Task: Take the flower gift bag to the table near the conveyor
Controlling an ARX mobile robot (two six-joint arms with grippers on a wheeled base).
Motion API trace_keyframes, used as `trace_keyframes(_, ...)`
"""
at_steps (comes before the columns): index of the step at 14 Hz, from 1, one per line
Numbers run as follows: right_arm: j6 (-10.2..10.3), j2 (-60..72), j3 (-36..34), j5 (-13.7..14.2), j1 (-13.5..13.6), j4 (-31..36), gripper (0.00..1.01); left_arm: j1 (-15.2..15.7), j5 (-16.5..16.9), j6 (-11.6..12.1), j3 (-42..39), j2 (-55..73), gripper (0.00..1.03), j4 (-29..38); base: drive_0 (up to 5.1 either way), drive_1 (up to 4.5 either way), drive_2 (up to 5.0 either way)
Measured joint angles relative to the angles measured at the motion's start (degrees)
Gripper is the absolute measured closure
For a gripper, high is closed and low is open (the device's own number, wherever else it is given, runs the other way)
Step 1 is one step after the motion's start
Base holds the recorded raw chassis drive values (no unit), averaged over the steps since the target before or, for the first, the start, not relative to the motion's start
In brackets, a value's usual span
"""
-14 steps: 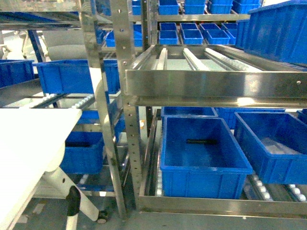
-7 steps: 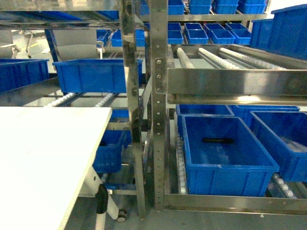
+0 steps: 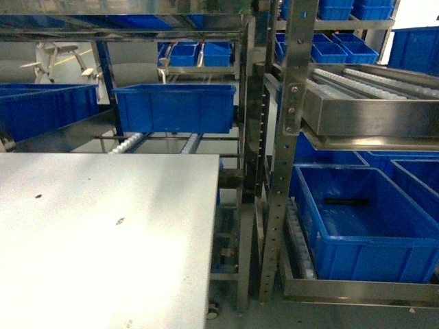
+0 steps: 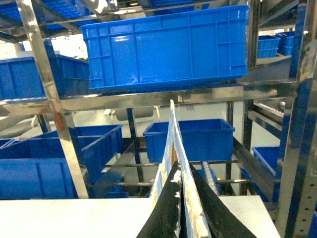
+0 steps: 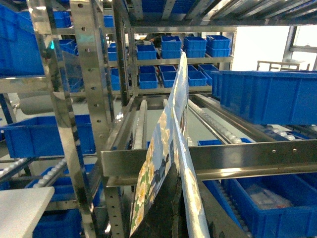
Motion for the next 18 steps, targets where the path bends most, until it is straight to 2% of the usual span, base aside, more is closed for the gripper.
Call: trace_keyframes(18, 0.00, 0.02, 0.00, 0.00, 0.00, -0.02, 0.99, -0.07, 0.02, 0.00, 0.00, -0.04, 1.01, 0.04, -5.0, 1.44, 3.2)
